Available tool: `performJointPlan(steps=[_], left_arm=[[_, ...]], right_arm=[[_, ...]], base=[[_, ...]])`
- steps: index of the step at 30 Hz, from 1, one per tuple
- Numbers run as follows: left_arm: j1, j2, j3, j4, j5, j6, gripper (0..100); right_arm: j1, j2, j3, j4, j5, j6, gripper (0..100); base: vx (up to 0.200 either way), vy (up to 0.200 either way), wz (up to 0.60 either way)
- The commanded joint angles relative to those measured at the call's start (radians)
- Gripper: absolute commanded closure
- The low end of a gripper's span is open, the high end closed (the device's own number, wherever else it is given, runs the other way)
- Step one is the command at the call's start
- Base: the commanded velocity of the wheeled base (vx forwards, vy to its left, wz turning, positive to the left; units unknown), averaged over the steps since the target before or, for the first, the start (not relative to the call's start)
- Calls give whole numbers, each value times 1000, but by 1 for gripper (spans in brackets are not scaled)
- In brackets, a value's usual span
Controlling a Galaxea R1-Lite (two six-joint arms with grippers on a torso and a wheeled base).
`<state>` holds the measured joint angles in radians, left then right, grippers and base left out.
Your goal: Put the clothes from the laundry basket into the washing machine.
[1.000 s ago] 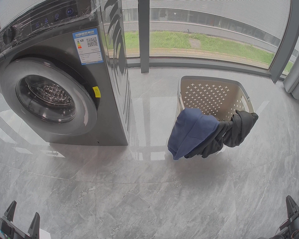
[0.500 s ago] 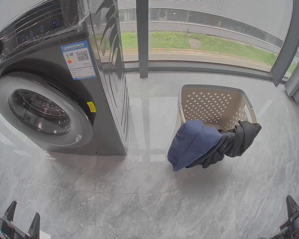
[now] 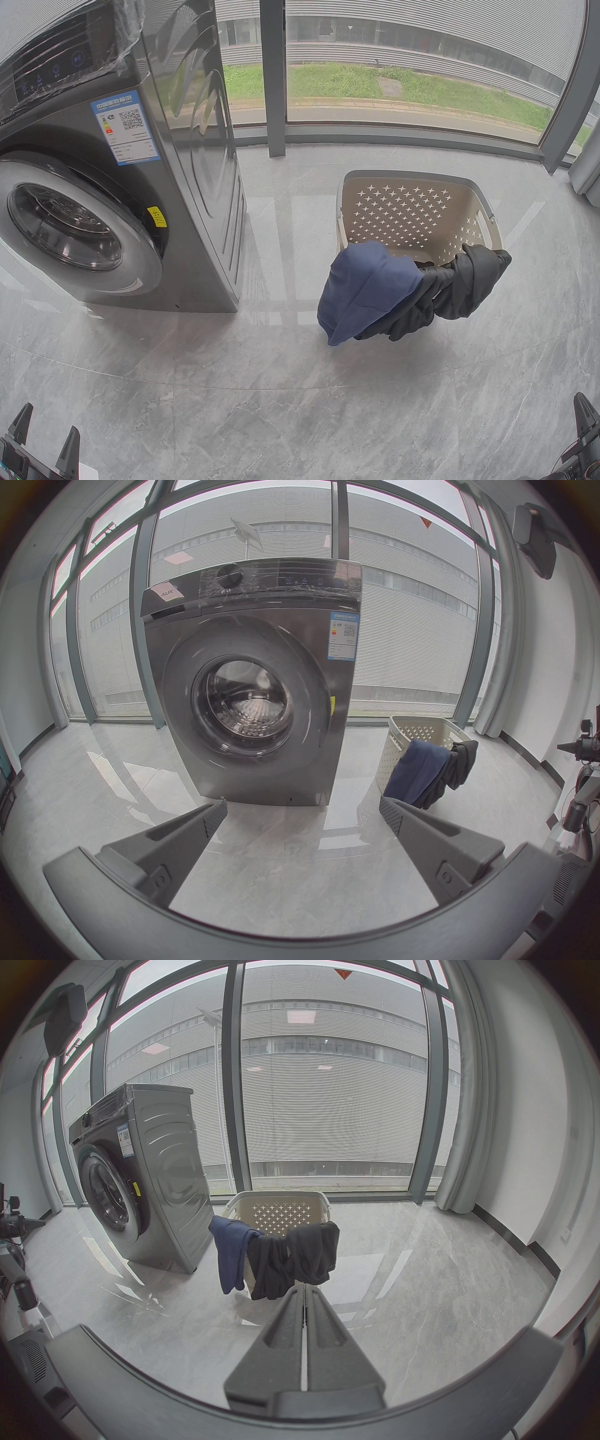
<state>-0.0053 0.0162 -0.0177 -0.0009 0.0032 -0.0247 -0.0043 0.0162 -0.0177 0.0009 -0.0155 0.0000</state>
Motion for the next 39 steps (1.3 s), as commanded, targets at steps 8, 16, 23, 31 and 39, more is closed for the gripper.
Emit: performJointPlan(steps=[8, 16, 23, 31, 39], left_arm=[[-1, -12, 18, -1, 0, -1, 0], [1, -10, 18, -1, 0, 0, 0], [1, -12, 18, -1, 0, 0, 0], [1, -12, 18, -1, 0, 0, 0], [1, -12, 18, -1, 0, -1, 0]], right_arm=[[0, -12, 16, 1, 0, 0, 100], [0, -12, 16, -1, 0, -2, 100], [0, -12, 16, 1, 0, 0, 100], [0, -12, 16, 1, 0, 0, 100], [1, -12, 16, 1, 0, 0, 100]], base=[[0, -25, 0], [0, -150, 0], [0, -171, 0], [0, 0, 0], [200, 0, 0]])
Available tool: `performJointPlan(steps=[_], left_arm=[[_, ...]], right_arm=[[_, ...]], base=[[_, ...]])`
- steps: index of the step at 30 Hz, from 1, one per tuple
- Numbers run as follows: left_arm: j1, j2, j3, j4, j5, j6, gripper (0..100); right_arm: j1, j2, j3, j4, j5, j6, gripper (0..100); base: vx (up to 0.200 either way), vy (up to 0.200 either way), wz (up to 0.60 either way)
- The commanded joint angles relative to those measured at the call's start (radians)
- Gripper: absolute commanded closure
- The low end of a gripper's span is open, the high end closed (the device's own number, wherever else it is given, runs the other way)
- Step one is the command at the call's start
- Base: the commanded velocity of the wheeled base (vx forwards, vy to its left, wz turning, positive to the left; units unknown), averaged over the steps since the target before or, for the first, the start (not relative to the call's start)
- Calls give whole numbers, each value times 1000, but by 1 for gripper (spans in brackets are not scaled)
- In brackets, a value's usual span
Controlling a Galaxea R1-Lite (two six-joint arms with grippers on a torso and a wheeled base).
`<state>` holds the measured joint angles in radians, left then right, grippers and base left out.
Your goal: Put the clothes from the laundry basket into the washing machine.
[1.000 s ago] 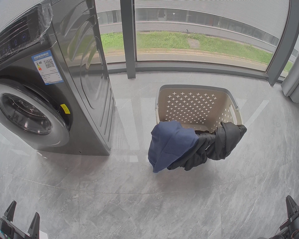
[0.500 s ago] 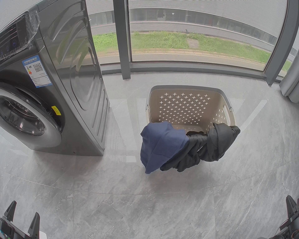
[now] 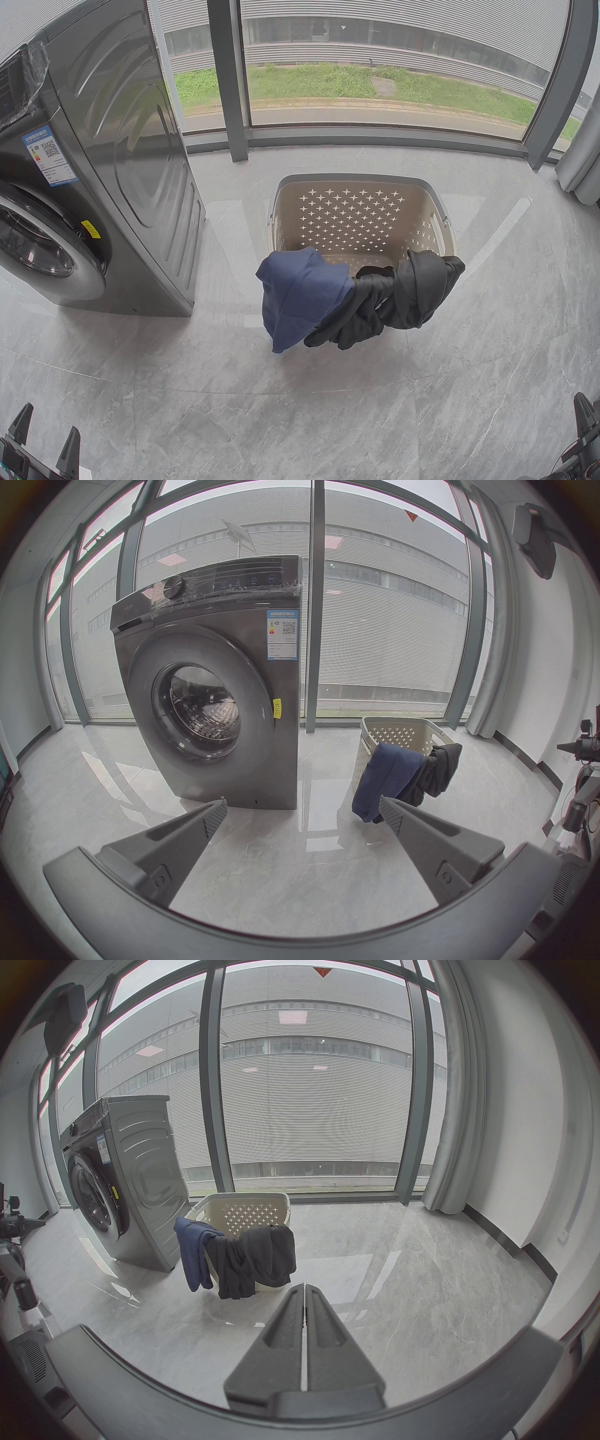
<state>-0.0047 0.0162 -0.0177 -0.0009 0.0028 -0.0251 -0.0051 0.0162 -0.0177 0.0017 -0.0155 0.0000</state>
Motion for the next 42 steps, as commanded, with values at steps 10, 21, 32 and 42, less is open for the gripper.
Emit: performJointPlan(steps=[10, 21, 32, 42], left_arm=[[0, -12, 18, -1, 0, -1, 0], [0, -12, 18, -1, 0, -1, 0], [0, -12, 18, -1, 0, -1, 0], [0, -12, 18, -1, 0, -3, 0]], right_arm=[[1, -12, 16, 0, 0, 0, 100], [2, -12, 16, 0, 0, 0, 100], [2, -12, 16, 0, 0, 0, 100], [2, -12, 16, 0, 0, 0, 100]], base=[[20, -60, 0], [0, -164, 0], [73, 0, 0], [200, 0, 0]])
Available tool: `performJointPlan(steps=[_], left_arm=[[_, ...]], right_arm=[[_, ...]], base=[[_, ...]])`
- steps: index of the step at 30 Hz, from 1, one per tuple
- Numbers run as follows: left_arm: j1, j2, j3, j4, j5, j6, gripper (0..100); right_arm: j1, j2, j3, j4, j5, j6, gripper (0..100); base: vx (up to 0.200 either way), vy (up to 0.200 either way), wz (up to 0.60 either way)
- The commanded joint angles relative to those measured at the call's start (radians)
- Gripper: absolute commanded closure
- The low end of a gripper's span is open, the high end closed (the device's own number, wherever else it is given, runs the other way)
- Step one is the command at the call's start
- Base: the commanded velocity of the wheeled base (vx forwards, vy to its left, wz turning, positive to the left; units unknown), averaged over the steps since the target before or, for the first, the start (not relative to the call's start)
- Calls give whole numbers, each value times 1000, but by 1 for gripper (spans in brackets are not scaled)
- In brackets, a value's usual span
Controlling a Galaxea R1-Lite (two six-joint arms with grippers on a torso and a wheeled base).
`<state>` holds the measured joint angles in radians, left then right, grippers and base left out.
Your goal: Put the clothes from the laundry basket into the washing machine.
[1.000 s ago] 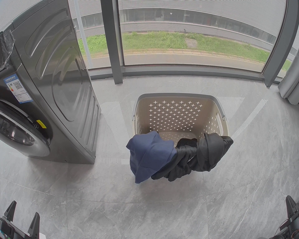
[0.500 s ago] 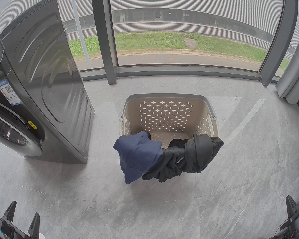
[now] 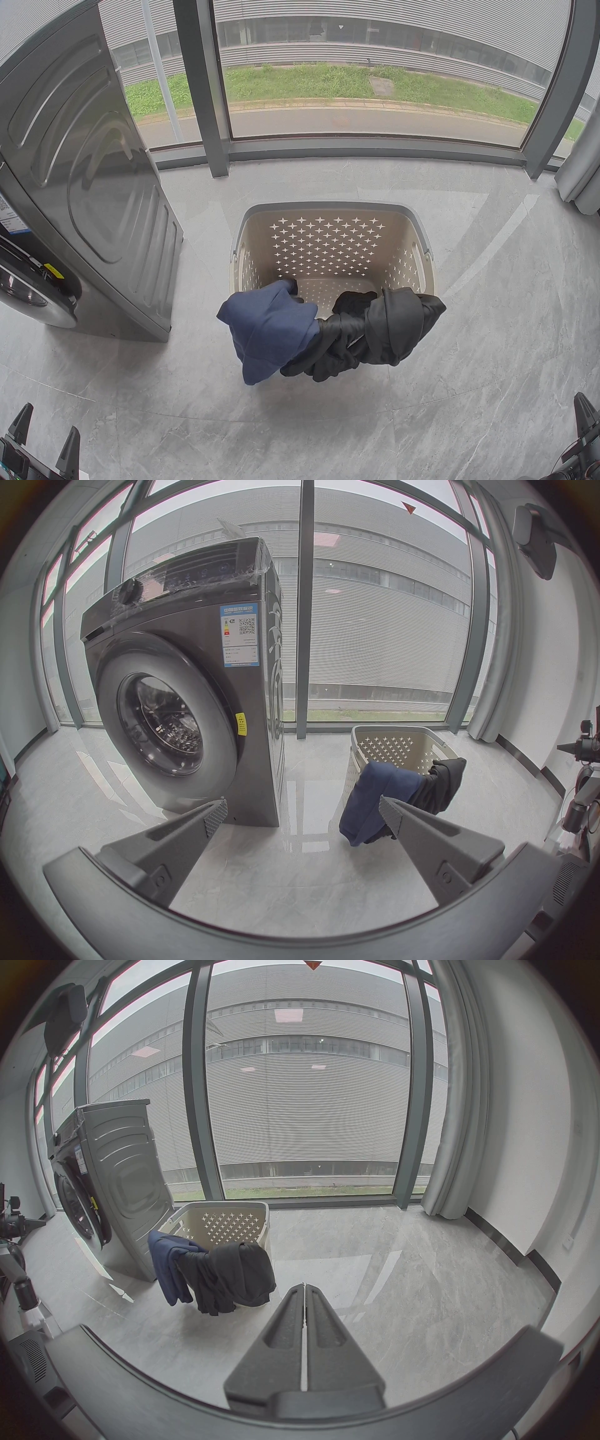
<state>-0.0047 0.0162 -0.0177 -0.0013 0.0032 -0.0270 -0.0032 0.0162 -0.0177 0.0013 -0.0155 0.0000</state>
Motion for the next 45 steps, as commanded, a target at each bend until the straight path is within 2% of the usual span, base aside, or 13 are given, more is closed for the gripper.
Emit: performJointPlan(steps=[1, 7, 13, 19, 28, 37, 45], left_arm=[[0, -12, 18, 0, 0, -1, 0], [0, -12, 18, 0, 0, -1, 0], [0, -12, 18, 0, 1, -1, 0], [0, -12, 18, 0, 1, -1, 0], [0, -12, 18, 0, 1, 1, 0], [0, -12, 18, 0, 1, -1, 0], [0, -12, 18, 0, 1, -1, 0]], right_arm=[[0, -12, 16, 0, 0, -2, 100], [0, -12, 16, 0, 0, -2, 100], [0, -12, 16, 0, 0, 0, 100], [0, -12, 16, 0, 0, -2, 100], [0, -12, 16, 0, 0, 0, 100], [0, -12, 16, 0, 0, 0, 100], [0, -12, 16, 0, 0, -2, 100]], base=[[200, 0, 0], [200, 0, 0], [0, 0, 0], [0, -200, 0], [0, 0, 0], [200, 0, 0], [25, 0, 0]])
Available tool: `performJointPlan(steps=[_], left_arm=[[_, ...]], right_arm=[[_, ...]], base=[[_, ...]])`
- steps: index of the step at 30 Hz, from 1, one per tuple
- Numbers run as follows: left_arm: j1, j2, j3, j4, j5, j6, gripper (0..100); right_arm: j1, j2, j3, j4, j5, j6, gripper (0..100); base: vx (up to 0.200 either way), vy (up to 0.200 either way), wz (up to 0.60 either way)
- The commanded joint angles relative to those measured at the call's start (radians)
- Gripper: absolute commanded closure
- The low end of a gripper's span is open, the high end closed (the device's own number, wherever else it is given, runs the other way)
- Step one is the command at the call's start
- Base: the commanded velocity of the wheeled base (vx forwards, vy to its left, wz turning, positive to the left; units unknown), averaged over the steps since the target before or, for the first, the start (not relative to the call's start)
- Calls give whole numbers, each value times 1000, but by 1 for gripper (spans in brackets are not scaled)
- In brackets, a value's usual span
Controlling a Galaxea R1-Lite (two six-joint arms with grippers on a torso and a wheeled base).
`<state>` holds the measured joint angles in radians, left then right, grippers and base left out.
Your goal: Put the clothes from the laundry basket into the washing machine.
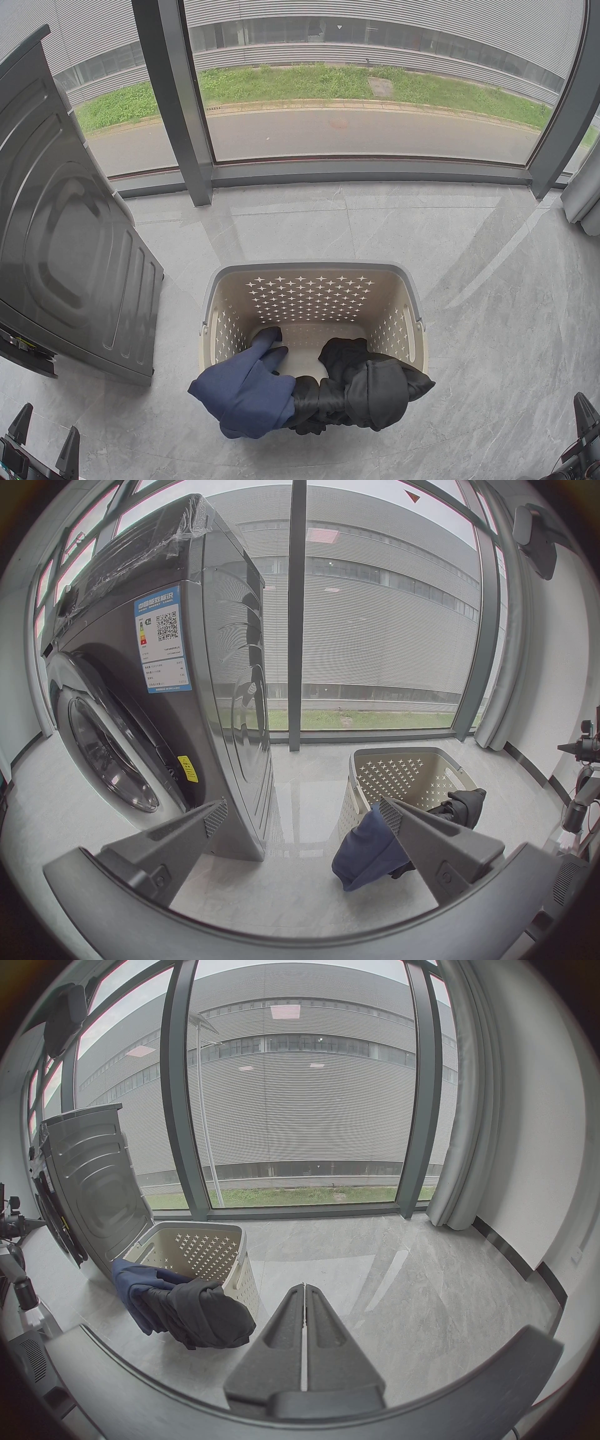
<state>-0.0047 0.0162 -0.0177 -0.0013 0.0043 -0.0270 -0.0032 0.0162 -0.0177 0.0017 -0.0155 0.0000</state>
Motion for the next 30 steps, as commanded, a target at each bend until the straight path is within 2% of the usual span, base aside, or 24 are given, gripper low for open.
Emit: performJointPlan(steps=[1, 4, 10, 13, 19, 26, 30], left_arm=[[0, -12, 18, 0, 0, -1, 0], [0, -12, 18, 0, 0, -1, 0], [0, -12, 18, 0, 0, -1, 0], [0, -12, 18, 0, 0, -1, 0], [0, -12, 18, 0, 0, -1, 0], [0, -12, 18, 0, 0, -2, 0], [0, -12, 18, 0, 0, -1, 0]], right_arm=[[0, -12, 16, 0, 0, 0, 100], [0, -12, 15, 0, 0, 0, 100], [0, -12, 16, -2, 0, 0, 100], [0, -12, 16, 0, 0, 0, 100], [0, -12, 16, 0, 0, 0, 100], [0, -12, 16, 0, 0, 0, 100], [0, -12, 16, 0, 0, 0, 100]], base=[[200, 0, 0], [200, 0, 0], [0, 0, 0], [200, 0, 0], [0, 0, 0], [200, 0, 0], [100, 0, 0]])
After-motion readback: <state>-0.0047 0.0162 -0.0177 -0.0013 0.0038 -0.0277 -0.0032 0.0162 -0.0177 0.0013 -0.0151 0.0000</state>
